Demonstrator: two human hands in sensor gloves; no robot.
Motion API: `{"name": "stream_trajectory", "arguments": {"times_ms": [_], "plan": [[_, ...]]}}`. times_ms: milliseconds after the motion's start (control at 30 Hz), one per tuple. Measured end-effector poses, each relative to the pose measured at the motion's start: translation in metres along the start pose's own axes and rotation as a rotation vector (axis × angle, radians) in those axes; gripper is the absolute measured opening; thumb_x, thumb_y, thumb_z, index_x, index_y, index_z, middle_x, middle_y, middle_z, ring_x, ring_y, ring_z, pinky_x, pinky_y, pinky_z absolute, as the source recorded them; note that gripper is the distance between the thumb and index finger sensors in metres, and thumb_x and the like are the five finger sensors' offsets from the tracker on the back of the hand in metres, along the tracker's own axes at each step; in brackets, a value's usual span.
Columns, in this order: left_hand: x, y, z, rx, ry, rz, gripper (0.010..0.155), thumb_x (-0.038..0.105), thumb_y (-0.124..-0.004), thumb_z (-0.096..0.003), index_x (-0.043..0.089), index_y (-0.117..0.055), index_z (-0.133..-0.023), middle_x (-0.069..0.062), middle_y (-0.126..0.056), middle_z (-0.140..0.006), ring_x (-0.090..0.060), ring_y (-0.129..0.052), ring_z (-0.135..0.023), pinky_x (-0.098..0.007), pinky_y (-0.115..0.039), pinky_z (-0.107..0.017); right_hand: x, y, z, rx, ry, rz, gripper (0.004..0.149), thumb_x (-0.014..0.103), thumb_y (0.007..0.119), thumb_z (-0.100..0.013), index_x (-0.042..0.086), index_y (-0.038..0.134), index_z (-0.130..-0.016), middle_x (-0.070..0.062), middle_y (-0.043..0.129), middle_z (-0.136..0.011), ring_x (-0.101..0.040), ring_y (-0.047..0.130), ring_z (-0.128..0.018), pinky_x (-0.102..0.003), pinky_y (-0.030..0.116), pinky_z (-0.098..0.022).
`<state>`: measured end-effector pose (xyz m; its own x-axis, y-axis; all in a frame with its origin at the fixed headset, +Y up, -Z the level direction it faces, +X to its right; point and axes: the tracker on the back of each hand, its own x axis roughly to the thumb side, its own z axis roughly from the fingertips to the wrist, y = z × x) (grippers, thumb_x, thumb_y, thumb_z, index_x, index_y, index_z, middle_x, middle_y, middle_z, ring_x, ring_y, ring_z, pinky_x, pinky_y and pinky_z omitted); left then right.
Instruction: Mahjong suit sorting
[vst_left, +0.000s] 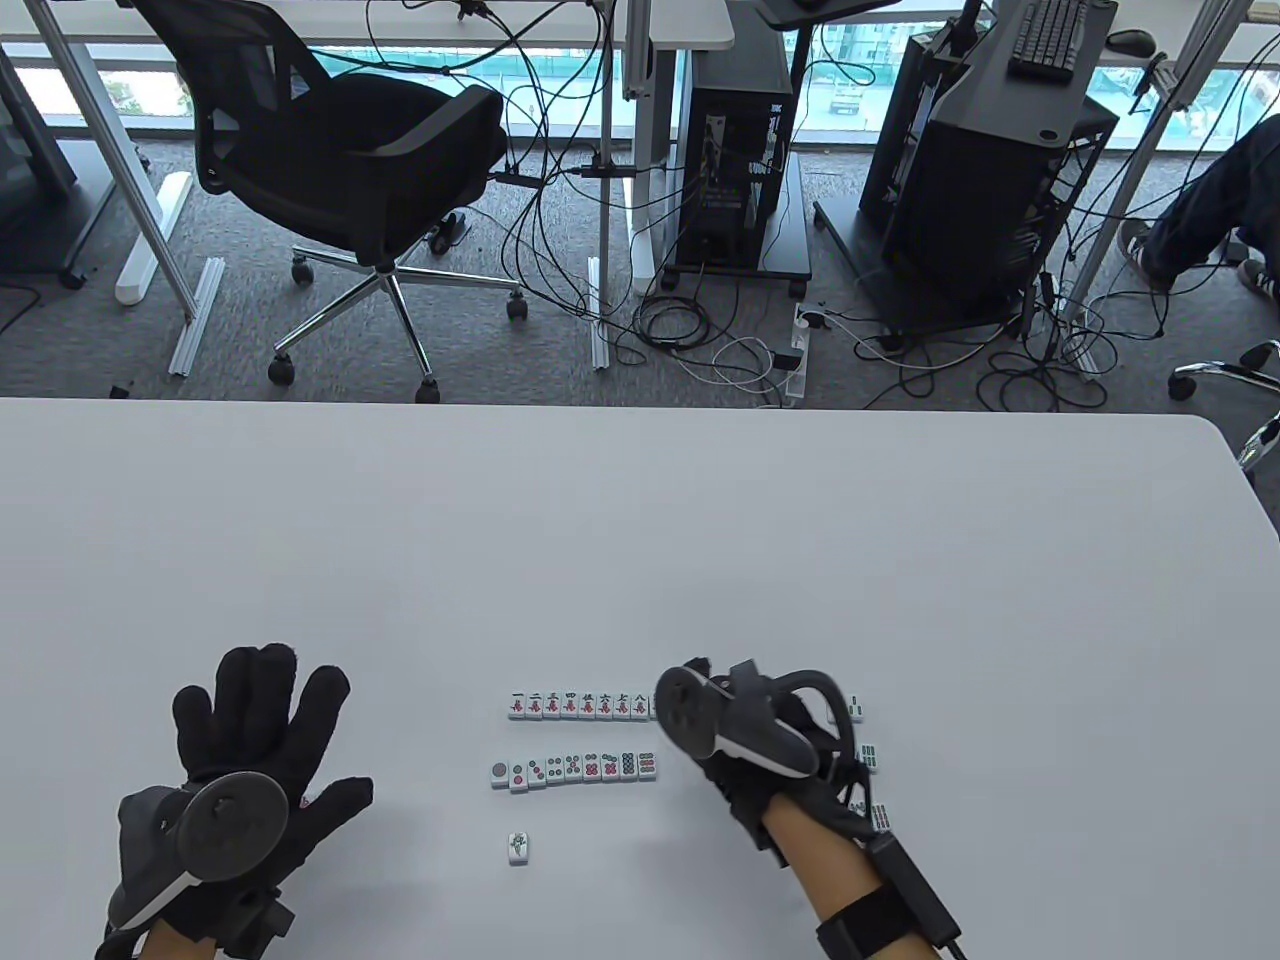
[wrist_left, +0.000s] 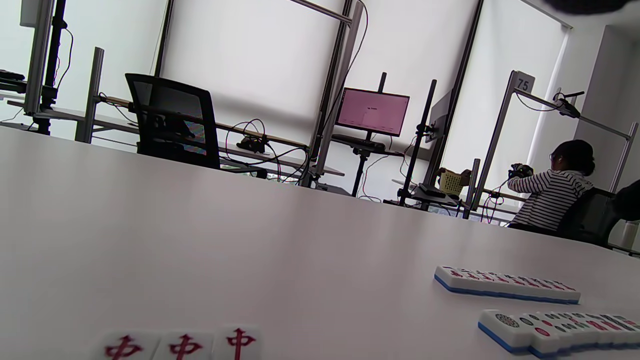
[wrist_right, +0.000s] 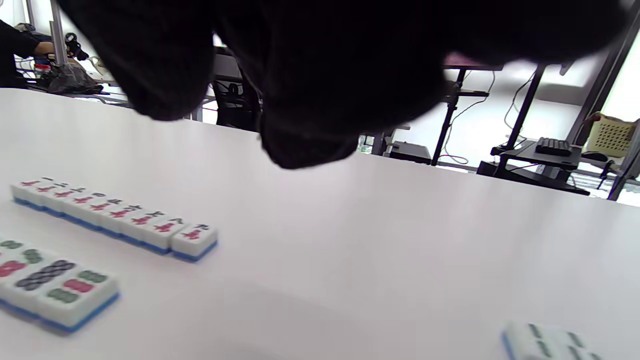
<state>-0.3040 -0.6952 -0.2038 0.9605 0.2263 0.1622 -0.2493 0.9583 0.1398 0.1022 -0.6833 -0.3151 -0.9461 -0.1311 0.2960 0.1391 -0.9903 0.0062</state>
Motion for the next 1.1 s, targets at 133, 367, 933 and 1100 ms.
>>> {"name": "stream_trajectory", "arguments": {"times_ms": [133,367,933,1100], "plan": [[-0.001,0.000,-0.001,0.002,0.011,0.001,0.089,0.074,-0.060,-0.0360,0.043,-0.017,-0.107,0.012,0.012,-0.111,-0.020,0.015,-0.109,-0.062,0.004,-0.074,-0.047,0.014,-0.004,0.010,0.087,0.106,0.062,0.038,0.083,-0.039,0.012,0.070,-0.093,-0.005,0.098,-0.052,-0.014,0.092,-0.019,-0.028,0.084,-0.012],[-0.002,0.001,-0.001,0.001,0.019,-0.004,0.089,0.074,-0.061,-0.0359,0.043,-0.017,-0.107,0.012,0.012,-0.111,-0.020,0.015,-0.109,-0.062,0.004,-0.074,-0.077,0.059,-0.015,0.180,0.121,0.243,0.061,0.036,0.085,-0.037,0.018,0.070,-0.093,-0.001,0.098,-0.045,-0.010,0.090,-0.012,-0.026,0.082,-0.008],[-0.003,0.001,-0.003,-0.006,0.024,0.000,0.089,0.074,-0.061,-0.0360,0.043,-0.018,-0.107,0.012,0.011,-0.112,-0.020,0.014,-0.110,-0.062,0.004,-0.074,-0.065,0.084,-0.025,0.163,0.108,0.280,0.055,0.036,0.087,-0.034,0.013,0.080,-0.083,0.000,0.098,-0.035,-0.007,0.086,-0.005,-0.024,0.080,-0.001],[-0.003,0.001,-0.003,-0.002,0.019,0.004,0.089,0.074,-0.061,-0.0359,0.043,-0.018,-0.107,0.012,0.011,-0.112,-0.020,0.014,-0.110,-0.062,0.004,-0.074,-0.015,0.056,-0.005,-0.043,-0.006,0.139,0.058,0.037,0.088,-0.034,0.005,0.079,-0.083,0.000,0.098,-0.035,-0.007,0.087,-0.004,-0.024,0.080,-0.001]]}}
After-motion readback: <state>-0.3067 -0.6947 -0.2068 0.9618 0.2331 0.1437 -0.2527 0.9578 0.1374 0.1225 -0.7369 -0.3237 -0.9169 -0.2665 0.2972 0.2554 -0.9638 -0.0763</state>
